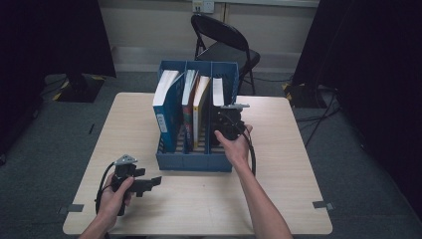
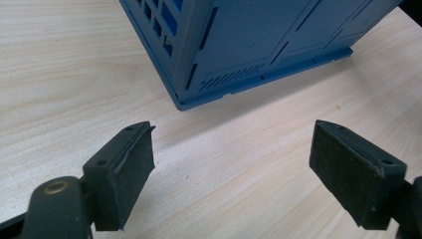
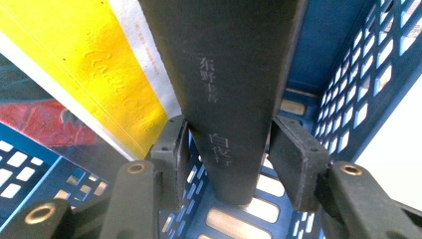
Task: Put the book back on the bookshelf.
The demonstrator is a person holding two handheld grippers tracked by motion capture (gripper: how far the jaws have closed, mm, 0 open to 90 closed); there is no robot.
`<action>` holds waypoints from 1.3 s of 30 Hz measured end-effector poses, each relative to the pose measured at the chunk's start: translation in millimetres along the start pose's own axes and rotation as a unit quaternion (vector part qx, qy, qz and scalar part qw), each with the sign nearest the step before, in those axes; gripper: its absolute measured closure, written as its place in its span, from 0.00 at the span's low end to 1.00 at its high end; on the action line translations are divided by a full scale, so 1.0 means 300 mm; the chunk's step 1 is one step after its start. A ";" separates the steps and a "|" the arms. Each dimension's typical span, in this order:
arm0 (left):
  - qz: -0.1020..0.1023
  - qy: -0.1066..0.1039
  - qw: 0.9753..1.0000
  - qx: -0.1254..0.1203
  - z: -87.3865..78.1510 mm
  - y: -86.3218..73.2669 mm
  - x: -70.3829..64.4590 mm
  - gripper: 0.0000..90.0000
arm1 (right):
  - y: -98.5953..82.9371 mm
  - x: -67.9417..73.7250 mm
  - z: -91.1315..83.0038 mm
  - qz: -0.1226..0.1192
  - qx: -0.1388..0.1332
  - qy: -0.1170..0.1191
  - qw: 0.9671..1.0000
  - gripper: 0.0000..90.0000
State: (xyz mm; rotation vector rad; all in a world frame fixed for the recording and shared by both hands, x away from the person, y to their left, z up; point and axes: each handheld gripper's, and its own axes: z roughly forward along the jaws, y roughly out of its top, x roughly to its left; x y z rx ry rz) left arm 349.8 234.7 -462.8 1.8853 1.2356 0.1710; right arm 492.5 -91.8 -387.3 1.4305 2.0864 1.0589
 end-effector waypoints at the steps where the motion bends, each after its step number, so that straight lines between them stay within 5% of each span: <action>1: 0.001 0.000 1.000 0.000 0.000 0.000 0.001 0.19 | 0.002 -0.002 0.002 -0.001 0.000 0.001 1.000 0.57; 21: -0.002 0.006 1.000 -0.005 -0.016 -0.004 0.018 0.19 | 0.008 -0.026 0.002 -0.007 -0.005 0.027 1.000 0.55; 39: 0.004 0.023 0.999 -0.031 -0.059 -0.009 0.037 0.19 | -0.023 -0.056 -0.166 -0.028 -0.038 0.073 0.996 0.18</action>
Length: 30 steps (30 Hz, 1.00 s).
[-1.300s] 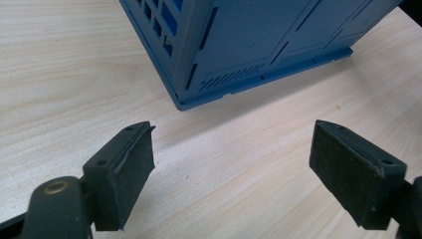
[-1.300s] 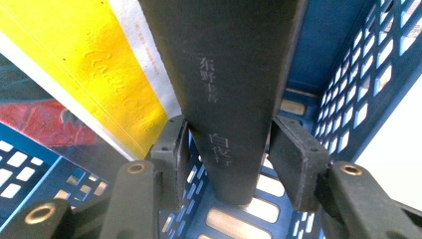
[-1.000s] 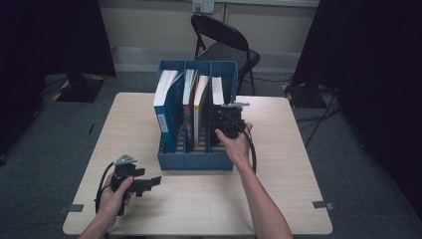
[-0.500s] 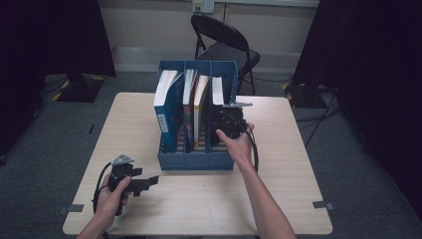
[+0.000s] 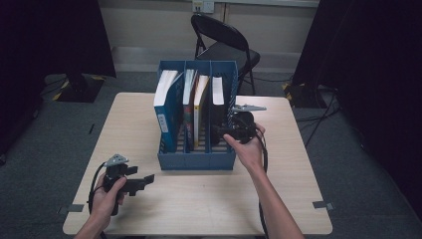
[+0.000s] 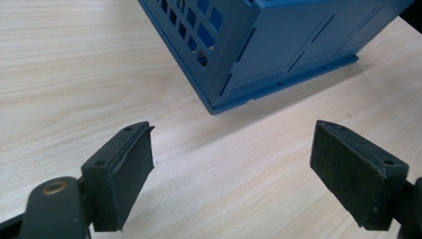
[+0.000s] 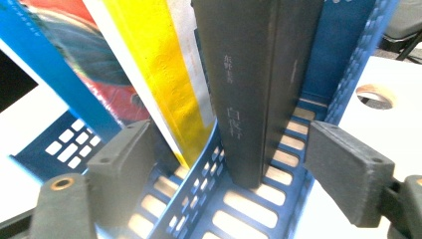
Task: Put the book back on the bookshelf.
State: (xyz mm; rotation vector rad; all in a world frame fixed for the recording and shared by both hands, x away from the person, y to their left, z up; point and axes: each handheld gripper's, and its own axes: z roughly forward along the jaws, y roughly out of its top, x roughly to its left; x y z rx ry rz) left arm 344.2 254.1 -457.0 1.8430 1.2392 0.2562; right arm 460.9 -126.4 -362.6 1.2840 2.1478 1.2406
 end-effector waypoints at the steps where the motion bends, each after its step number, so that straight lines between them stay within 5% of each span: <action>1: 0.003 0.000 1.000 0.001 -0.002 0.000 0.002 0.19 | -0.003 0.000 -0.015 -0.006 -0.003 0.000 1.000 0.18; 11: -0.002 0.005 1.000 -0.005 -0.012 -0.002 0.007 0.18 | -0.089 -0.048 -0.185 0.004 -0.017 0.003 1.000 0.16; 23: -0.007 0.010 1.000 -0.005 -0.020 -0.004 0.014 0.18 | -0.303 -0.156 -0.383 0.032 -0.011 -0.049 0.998 0.16; 30: -0.009 0.012 1.000 -0.006 -0.023 -0.006 0.021 0.18 | -0.423 -0.190 -0.418 0.050 0.006 -0.066 0.996 0.16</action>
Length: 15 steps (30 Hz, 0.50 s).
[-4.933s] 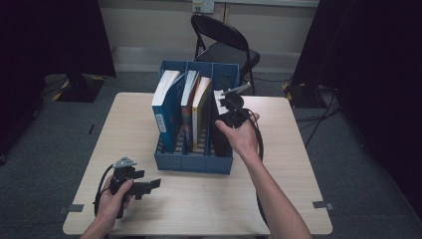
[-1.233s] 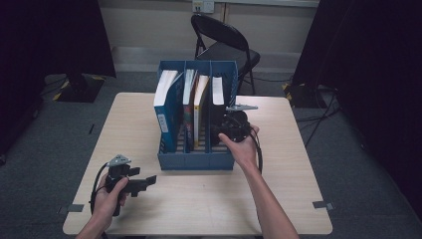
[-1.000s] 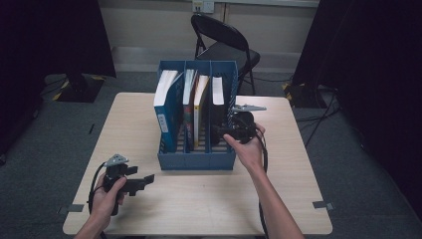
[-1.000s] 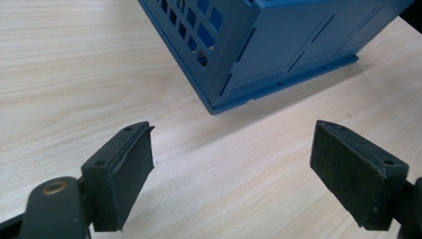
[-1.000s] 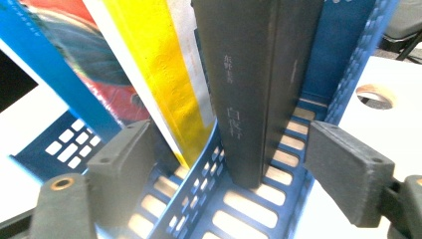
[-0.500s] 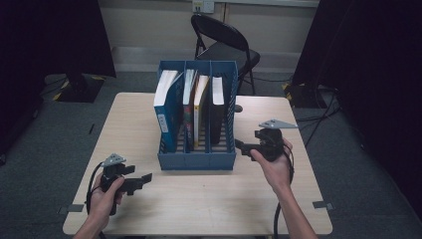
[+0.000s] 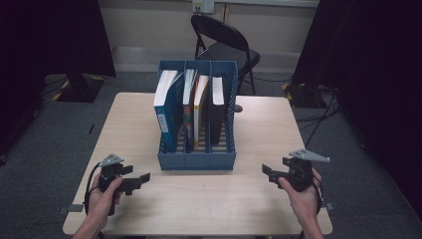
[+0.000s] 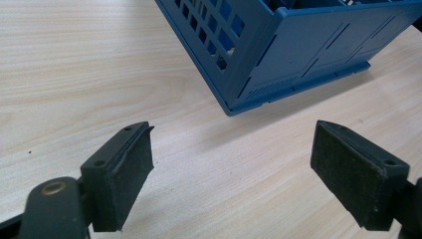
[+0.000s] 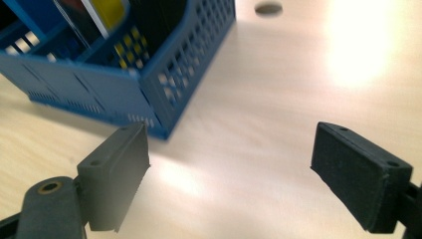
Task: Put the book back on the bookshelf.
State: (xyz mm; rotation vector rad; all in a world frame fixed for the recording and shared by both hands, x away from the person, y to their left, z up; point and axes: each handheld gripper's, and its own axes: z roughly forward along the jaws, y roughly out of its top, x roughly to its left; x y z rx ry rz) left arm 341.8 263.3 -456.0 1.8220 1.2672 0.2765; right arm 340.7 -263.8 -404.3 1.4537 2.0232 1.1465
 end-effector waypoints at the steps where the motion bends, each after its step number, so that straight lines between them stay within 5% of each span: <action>1: 0.000 0.000 1.000 0.001 -0.001 -0.001 0.000 0.18 | -0.020 -0.006 0.000 0.003 0.004 -0.003 1.000 0.16; 8: 0.006 0.004 1.000 0.007 0.006 -0.006 0.004 0.18 | -0.143 -0.058 0.014 0.026 0.030 -0.028 0.999 0.16; 15: 0.022 0.011 1.000 0.016 0.007 -0.010 -0.002 0.18 | -0.195 -0.095 0.041 0.036 0.055 -0.044 0.997 0.16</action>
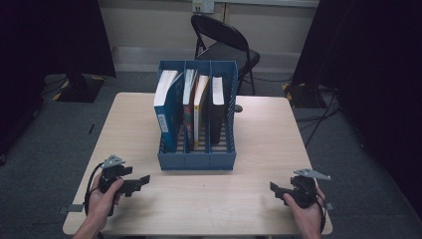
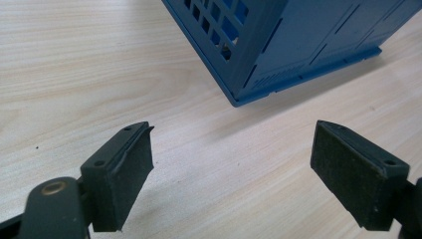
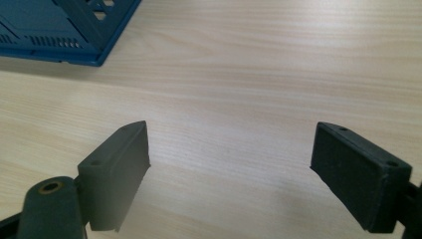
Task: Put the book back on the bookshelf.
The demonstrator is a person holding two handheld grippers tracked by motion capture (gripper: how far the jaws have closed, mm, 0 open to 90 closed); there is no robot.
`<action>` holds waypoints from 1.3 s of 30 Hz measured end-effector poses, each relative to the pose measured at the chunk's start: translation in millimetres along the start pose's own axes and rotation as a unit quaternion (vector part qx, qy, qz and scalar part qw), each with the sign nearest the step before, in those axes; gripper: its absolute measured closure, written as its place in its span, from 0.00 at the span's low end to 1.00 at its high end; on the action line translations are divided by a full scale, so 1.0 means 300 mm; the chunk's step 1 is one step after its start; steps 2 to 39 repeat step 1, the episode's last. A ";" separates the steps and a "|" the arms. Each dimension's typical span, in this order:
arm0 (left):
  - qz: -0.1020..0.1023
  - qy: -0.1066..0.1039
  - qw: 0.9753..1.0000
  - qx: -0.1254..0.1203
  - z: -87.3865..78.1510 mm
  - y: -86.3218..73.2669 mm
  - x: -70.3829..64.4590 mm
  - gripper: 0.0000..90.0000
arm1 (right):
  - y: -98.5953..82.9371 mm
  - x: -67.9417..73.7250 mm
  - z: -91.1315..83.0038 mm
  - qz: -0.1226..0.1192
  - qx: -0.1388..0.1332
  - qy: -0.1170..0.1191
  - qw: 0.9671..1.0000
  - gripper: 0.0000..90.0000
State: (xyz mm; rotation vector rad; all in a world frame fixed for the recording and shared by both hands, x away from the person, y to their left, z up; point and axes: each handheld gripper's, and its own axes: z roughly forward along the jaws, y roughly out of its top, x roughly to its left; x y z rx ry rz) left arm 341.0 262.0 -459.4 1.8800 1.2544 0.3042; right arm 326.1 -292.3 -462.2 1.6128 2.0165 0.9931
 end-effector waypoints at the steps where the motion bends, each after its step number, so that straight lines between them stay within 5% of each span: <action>1: 0.002 0.001 1.000 0.002 0.001 0.000 0.001 0.18 | -0.003 -0.004 0.002 0.001 0.001 -0.005 1.000 0.16; 39: 0.002 0.001 1.000 0.002 0.001 0.000 0.001 0.18 | -0.003 -0.004 0.002 0.001 0.001 -0.005 1.000 0.16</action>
